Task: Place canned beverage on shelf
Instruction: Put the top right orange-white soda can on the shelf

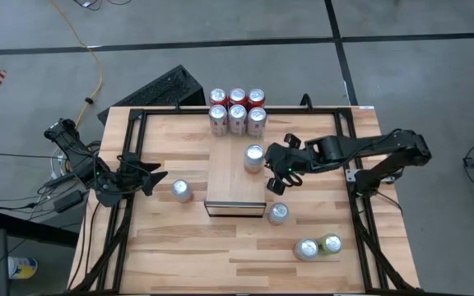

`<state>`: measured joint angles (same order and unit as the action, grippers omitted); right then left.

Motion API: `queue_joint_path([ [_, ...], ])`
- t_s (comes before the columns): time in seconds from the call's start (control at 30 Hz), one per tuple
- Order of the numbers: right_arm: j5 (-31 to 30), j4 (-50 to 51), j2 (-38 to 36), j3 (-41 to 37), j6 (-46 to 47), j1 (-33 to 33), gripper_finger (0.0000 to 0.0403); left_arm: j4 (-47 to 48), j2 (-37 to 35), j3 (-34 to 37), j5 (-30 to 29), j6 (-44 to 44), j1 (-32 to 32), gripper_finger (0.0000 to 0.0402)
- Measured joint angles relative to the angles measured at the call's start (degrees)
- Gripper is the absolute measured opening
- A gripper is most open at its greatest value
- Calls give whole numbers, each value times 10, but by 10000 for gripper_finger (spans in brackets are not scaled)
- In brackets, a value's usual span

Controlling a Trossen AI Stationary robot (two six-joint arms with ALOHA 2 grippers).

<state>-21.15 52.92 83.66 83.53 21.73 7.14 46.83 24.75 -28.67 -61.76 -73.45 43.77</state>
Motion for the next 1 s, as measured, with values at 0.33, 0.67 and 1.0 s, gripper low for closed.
queue_joint_path([
  [0.33, 2, -31, 0, -4, -72, -52, 8, 0, 0, 0, 0, -2, 0, 270],
  [0.67, 2, -91, 0, -4, -142, -106, 0, 2, 0, 0, -6, -1, 0, 270],
  [1.0, 2, -53, -17, -4, -62, -37, 0, 3, 0, 0, -2, -3, 0, 270],
])
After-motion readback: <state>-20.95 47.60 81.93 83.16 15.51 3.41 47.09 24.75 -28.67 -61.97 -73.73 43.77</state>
